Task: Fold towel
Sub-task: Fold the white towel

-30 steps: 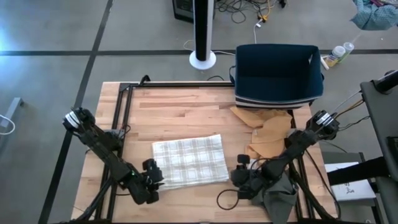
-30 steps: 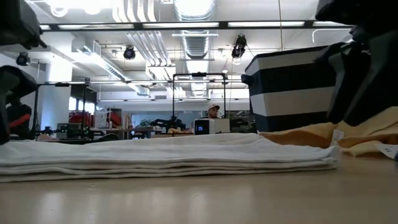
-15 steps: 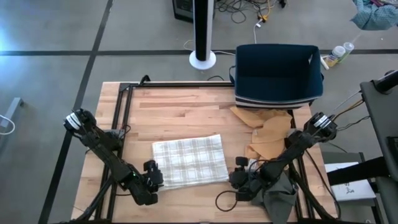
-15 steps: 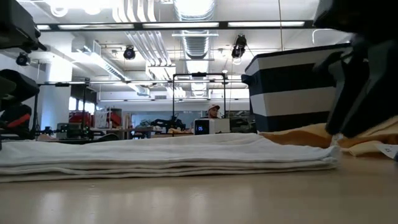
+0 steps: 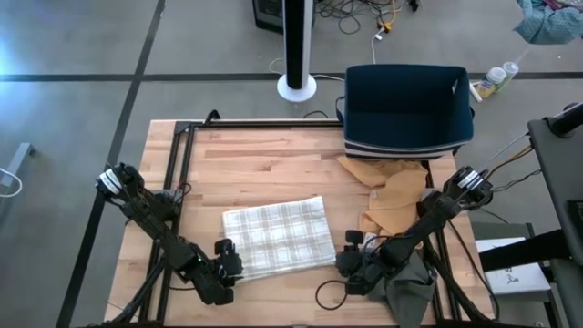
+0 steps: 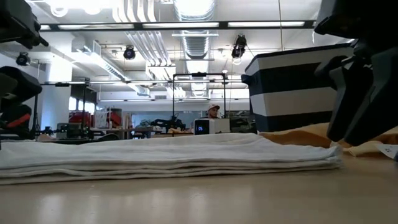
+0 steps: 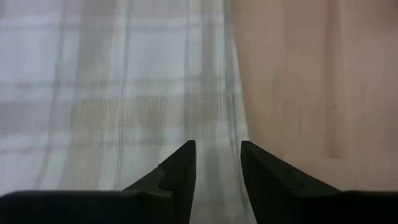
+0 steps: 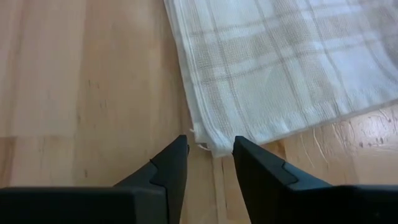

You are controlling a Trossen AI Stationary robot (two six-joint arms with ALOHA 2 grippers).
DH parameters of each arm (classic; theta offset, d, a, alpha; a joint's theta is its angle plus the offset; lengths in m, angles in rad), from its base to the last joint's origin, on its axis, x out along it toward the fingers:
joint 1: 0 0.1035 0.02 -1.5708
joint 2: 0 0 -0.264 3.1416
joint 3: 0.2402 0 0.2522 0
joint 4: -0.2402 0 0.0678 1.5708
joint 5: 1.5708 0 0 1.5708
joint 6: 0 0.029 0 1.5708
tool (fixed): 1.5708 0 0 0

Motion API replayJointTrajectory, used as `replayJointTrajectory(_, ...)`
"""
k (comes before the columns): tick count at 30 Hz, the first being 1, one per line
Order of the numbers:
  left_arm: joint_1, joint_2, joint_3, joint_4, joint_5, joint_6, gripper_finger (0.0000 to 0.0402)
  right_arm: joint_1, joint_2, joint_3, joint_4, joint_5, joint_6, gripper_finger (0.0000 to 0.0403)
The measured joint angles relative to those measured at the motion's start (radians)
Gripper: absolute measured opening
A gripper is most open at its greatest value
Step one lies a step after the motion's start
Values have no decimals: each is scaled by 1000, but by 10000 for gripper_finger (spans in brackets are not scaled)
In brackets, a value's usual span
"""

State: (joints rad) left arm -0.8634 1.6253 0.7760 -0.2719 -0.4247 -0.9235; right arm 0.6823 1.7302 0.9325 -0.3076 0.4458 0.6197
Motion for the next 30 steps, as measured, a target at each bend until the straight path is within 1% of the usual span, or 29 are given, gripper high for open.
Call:
replayJointTrajectory(6, 0, 0, 2, -6, 39, 1, 124, 0, 0, 0, 0, 0, 1, 109)
replayJointTrajectory(9, 0, 4, 21, -18, 44, 23, 118, 0, 0, 0, 0, 0, 1, 104)
replayJointTrajectory(13, 0, 14, 25, -104, 45, 18, 109, 0, 0, 0, 1, 0, 1, 100)
replayJointTrajectory(17, 1, 14, 26, -104, 51, 16, 97, 0, 0, 0, 1, 0, 2, 104)
replayJointTrajectory(21, 1, 14, 26, -104, 53, -19, 71, 0, 0, 0, 1, 0, 1, 111)
replayJointTrajectory(26, 1, 12, 26, -104, 51, -81, 10, 0, 0, 0, 1, 0, 3, 117)
replayJointTrajectory(30, 1, 12, 26, -104, 44, -123, 6, 0, 0, 6, -2, 0, 10, 113)
